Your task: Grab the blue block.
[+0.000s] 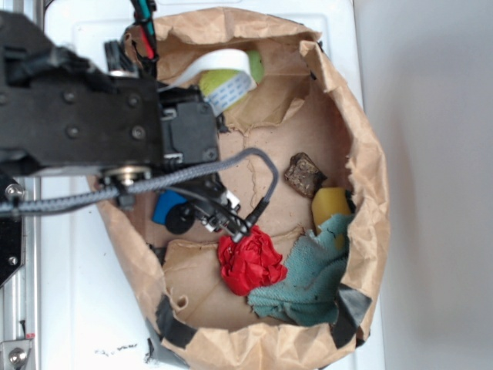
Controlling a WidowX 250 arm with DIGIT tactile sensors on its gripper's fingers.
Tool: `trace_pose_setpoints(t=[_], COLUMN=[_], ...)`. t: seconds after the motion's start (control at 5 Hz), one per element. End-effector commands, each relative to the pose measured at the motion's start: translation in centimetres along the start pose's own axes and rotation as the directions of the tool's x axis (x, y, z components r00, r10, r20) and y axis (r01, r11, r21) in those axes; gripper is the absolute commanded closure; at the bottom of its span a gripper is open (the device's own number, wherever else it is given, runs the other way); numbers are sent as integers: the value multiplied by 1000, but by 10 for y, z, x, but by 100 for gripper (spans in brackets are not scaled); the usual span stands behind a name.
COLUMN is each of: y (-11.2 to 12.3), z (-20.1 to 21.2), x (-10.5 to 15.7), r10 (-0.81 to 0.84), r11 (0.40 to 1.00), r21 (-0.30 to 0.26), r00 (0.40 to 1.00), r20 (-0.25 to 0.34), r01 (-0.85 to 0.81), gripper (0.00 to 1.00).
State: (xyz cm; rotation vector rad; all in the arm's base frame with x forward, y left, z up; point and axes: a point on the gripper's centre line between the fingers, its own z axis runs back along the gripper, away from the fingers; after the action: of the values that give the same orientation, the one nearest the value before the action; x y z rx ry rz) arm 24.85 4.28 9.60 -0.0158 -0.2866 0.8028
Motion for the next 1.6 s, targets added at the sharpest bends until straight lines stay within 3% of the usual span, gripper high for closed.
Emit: trace_pose_setpoints(t=[0.0,0.4,1.0,1.2,1.4], y=[3,4,4,5,-3], z=[7,12,12,15,-7], x=[5,-1,-1,-2,0], r10=[56,5,5,-36,-68], r11=[998,997,997,999,997], r21=[32,72,72,-25,-22], r00=[998,998,998,999,998], r20=[38,68,68,13,9], r01=[-57,-10,-10,36,68], gripper=[0,0,0,0,0])
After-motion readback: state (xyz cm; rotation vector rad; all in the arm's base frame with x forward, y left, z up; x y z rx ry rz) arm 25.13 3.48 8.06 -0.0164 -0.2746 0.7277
